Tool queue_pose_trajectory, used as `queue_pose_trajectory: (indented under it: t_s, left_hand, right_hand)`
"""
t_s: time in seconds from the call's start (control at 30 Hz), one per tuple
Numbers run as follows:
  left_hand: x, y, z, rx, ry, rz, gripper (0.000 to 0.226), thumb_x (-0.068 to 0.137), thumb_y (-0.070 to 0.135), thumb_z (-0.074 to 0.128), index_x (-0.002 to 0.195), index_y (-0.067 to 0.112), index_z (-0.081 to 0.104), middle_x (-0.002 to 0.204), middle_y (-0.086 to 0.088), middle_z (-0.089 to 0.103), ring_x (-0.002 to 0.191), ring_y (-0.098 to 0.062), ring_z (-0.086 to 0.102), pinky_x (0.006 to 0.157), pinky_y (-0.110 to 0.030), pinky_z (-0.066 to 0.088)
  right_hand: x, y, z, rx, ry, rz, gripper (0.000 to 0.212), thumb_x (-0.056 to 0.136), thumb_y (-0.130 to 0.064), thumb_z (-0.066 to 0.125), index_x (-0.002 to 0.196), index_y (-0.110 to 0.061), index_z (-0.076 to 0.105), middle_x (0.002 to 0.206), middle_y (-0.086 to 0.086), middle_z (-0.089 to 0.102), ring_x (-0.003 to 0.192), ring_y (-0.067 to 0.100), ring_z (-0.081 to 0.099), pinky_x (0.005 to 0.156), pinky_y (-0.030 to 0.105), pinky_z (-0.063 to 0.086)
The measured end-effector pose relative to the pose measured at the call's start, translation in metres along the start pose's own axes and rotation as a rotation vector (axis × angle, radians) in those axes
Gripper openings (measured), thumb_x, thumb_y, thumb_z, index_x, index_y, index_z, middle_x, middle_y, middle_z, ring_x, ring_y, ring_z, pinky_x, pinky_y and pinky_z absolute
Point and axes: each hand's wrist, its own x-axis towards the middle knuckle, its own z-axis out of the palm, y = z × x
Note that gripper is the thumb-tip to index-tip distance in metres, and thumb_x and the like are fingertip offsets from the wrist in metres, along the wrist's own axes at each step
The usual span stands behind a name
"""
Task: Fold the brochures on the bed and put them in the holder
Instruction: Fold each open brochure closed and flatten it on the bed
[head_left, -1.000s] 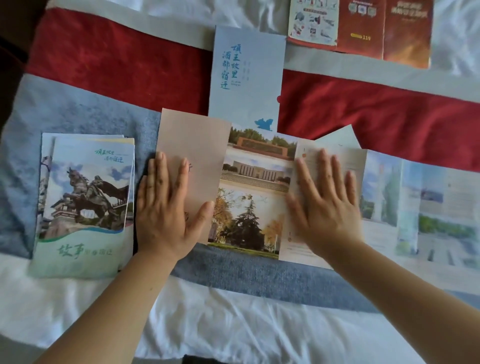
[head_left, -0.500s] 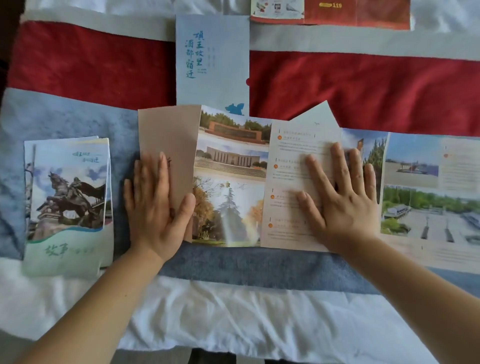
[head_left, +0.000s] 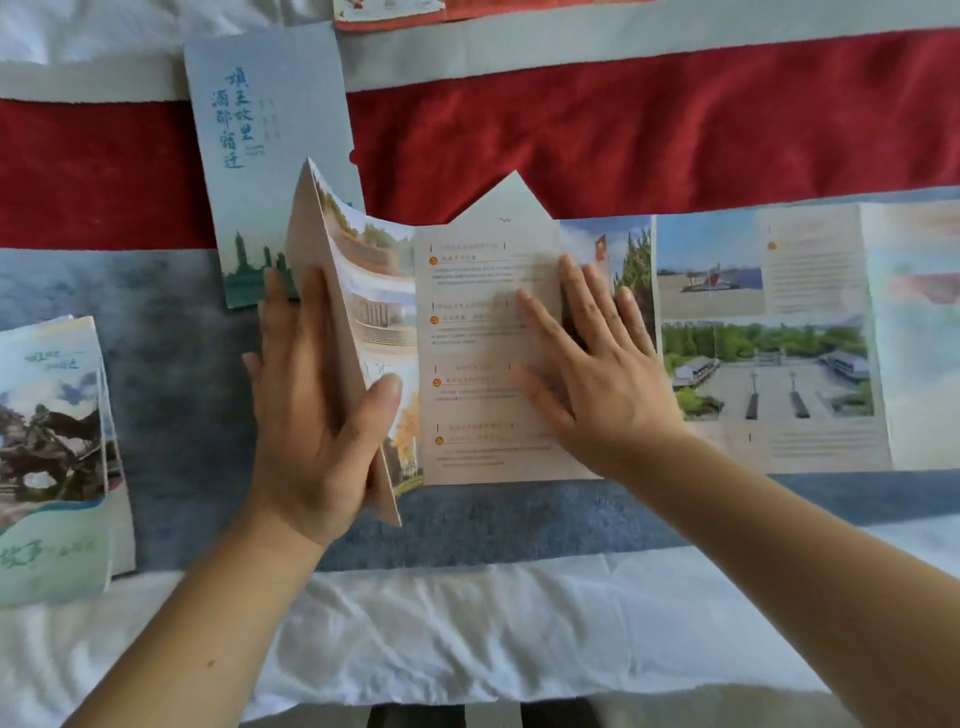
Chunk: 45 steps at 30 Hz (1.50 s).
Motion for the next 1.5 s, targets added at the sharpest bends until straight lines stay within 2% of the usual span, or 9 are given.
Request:
queue_pose_trajectory:
  t_s: [0.13,0.27,0.43,0.57,0.67,0.8,0.97,1.3,1.5]
  left_hand:
    - [0.001,0.015,0.020,0.045,-0.054,-0.038,0.090,0.089,0.063,0.040,0.165,0.027,0.006,0.173,0.002,-0.001,0.158,-0.011,-0.010,0.123,-0.066,-0.003]
    - [0.001,0.022,0.038,0.062,-0.108,-0.080,0.088,0.088,0.064,0.036,0.161,0.033,-0.003,0.171,0.009,-0.008,0.157,-0.006,-0.012,0.124,-0.061,-0.010]
    - [0.005,0.035,0.055,0.085,-0.126,-0.038,0.088,0.090,0.061,0.036,0.162,0.028,-0.002,0.173,-0.005,-0.005,0.159,-0.017,-0.010,0.125,-0.063,0.000]
    - [0.006,0.041,0.070,0.208,-0.176,0.025,0.090,0.089,0.060,0.034,0.163,0.018,0.005,0.172,-0.011,-0.001,0.159,-0.022,-0.009,0.126,-0.058,-0.001]
    - [0.007,0.047,0.083,0.228,-0.220,-0.032,0.087,0.088,0.064,0.029,0.162,0.027,0.002,0.172,-0.007,-0.001,0.159,-0.021,-0.009,0.127,-0.056,-0.002]
    - [0.011,0.052,0.104,0.363,-0.207,-0.071,0.085,0.088,0.069,0.025,0.162,0.037,0.000,0.173,-0.008,-0.006,0.158,-0.029,-0.013,0.125,-0.060,-0.007]
    - [0.009,0.045,0.131,0.683,-0.187,-0.087,0.094,0.087,0.079,0.024,0.164,0.031,0.001,0.171,-0.017,-0.012,0.156,-0.043,-0.013,0.122,-0.067,-0.003]
    - [0.002,0.029,0.142,0.780,-0.044,-0.029,0.083,0.096,0.075,0.022,0.165,0.030,0.010,0.171,-0.019,0.000,0.157,-0.043,-0.001,0.124,-0.065,0.006]
    - [-0.004,-0.004,0.096,0.831,-0.078,-0.078,0.084,0.094,0.072,0.023,0.165,0.030,0.007,0.171,-0.020,-0.003,0.157,-0.042,-0.003,0.125,-0.063,0.002]
  right_hand:
    - [-0.021,0.032,-0.015,-0.014,0.019,0.137,0.070,0.104,-0.060,0.024,0.166,-0.030,0.013,0.173,0.008,-0.003,0.160,0.027,-0.007,0.129,0.046,-0.004]
    - [-0.043,0.076,-0.027,-0.050,0.026,0.282,0.072,0.103,-0.065,0.020,0.166,-0.031,0.013,0.173,0.012,-0.001,0.160,0.029,-0.005,0.129,0.048,-0.002]
    - [-0.066,0.129,-0.034,-0.055,0.062,0.354,0.072,0.101,-0.069,0.018,0.165,-0.038,0.008,0.173,0.011,-0.001,0.160,0.029,-0.004,0.129,0.049,-0.004]
    - [-0.077,0.157,-0.035,-0.066,0.101,0.396,0.073,0.100,-0.072,0.020,0.165,-0.039,0.011,0.173,0.011,0.000,0.160,0.031,-0.004,0.128,0.054,0.000]
    - [-0.081,0.173,-0.035,-0.053,0.133,0.450,0.072,0.100,-0.073,0.021,0.164,-0.042,0.010,0.173,0.011,0.001,0.160,0.032,-0.004,0.128,0.055,-0.001]
    - [-0.085,0.178,-0.026,0.002,0.173,0.486,0.070,0.100,-0.070,0.023,0.164,-0.044,0.008,0.173,0.009,0.001,0.159,0.034,-0.002,0.128,0.054,0.001]
    - [-0.081,0.177,-0.017,0.007,0.207,0.491,0.069,0.102,-0.067,0.024,0.164,-0.041,0.008,0.173,0.010,0.000,0.159,0.035,-0.002,0.128,0.053,0.000]
    - [-0.082,0.175,-0.022,0.049,0.155,0.462,0.070,0.102,-0.068,0.022,0.164,-0.041,0.005,0.173,0.013,-0.008,0.158,0.037,-0.012,0.127,0.055,-0.005]
    - [-0.064,0.122,-0.017,0.023,0.101,0.363,0.073,0.103,-0.066,0.022,0.166,-0.034,0.004,0.172,0.009,-0.015,0.157,0.036,-0.017,0.125,0.057,-0.012]
